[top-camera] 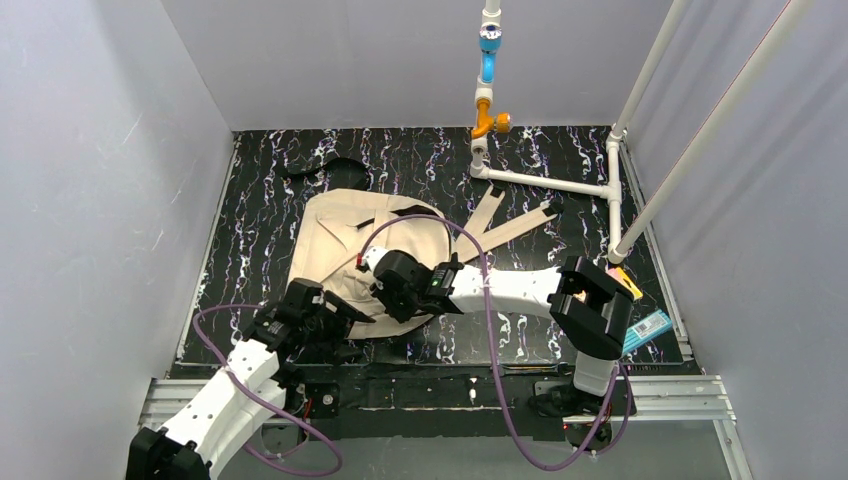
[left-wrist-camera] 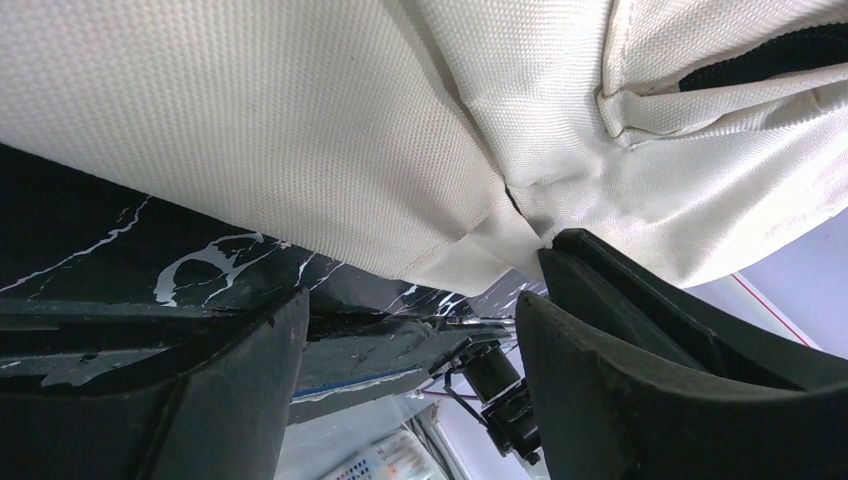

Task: Pack the student bag
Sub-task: Zip the student bag at the center of the board.

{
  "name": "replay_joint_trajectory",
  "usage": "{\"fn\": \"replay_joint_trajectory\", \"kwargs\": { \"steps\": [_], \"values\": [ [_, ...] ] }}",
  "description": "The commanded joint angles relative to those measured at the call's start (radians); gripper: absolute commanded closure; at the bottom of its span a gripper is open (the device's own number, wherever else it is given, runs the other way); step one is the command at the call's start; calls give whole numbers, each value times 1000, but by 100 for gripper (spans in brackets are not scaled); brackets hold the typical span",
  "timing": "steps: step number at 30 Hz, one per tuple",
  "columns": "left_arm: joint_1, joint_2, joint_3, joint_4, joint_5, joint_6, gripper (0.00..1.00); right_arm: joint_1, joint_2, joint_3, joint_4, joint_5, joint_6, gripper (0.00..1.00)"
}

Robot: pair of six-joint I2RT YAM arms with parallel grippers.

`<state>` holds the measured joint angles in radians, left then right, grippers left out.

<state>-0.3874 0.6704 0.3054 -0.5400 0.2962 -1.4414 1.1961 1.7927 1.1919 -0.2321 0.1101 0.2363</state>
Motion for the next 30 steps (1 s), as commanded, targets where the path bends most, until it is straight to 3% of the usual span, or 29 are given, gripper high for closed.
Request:
{"fn": "replay_joint_trajectory", "kwargs": {
  "steps": [1,6,11,18,22,25,30],
  "values": [
    [7,24,-4,13,19,-5,27,2,22,62,28,22,22,79],
    [6,60,7,36,13,16,27,-5,-4,20,68,-20,65,79],
    [7,95,8,61,12,7,27,-7,20,20,62,-33,68,99],
    [7,119,-3,120,-93,-41,33,-21,-105,-54,87,-29,100,99],
    [6,150,-22,127,-200,-62,61,-108,-228,-183,210,-254,206,99],
    [7,170,-24,141,-277,-33,66,-179,-293,-267,326,-405,285,99],
    [8,133,14,66,-446,45,98,-253,-358,-339,389,-525,328,99]
  ]
}}
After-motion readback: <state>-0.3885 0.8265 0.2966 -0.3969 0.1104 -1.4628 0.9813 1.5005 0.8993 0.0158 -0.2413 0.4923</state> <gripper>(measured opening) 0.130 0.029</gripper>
